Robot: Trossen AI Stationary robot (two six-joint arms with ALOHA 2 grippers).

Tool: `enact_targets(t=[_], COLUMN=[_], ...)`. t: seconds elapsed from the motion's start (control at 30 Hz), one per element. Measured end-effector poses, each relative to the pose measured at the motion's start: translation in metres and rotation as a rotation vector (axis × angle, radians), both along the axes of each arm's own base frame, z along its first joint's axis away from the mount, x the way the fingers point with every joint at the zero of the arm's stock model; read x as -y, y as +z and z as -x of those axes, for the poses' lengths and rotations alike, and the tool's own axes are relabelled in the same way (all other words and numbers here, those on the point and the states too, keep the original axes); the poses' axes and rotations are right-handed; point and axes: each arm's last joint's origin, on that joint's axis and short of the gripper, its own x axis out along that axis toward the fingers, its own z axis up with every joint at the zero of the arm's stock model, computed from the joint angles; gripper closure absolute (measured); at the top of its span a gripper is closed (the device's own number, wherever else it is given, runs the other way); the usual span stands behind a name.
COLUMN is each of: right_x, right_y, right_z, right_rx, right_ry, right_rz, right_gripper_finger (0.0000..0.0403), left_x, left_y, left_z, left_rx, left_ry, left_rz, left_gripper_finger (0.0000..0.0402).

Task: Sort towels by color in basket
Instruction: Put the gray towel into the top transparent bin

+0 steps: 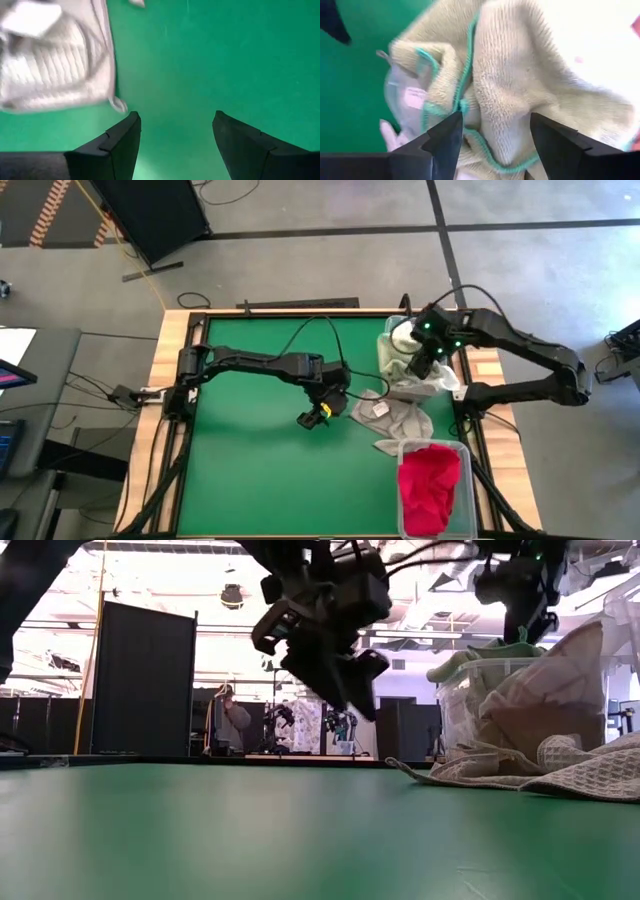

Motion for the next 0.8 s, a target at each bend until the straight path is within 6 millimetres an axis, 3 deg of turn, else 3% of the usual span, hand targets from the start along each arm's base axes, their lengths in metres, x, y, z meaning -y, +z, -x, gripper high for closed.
enact_targets(t=[0.4, 0.63, 0.8], right_x=[-0.017, -0.035, -0.045], right_y=[0.044, 0.049, 0.051], right_z=[0.02, 0.023, 0.022], right_rx=[0.181, 0.232, 0.245], right_ry=[-0.033, 0.011, 0.041], right_rz=[0.056, 0.03, 0.02], right_gripper_finger=[0.0143, 0.0143, 0.0143], left_x=[0.028, 0.022, 0.009], left_y=[0.015, -0.008, -0.029], left_z=[-0.026, -0.041, -0.049], left_rx=[0.345, 0.548, 0.529], left_ry=[-0.069, -0.048, 0.014], left_rz=[-0.104, -0.113, -0.088], left_gripper_finger=[0.0166, 0.0166, 0.0166])
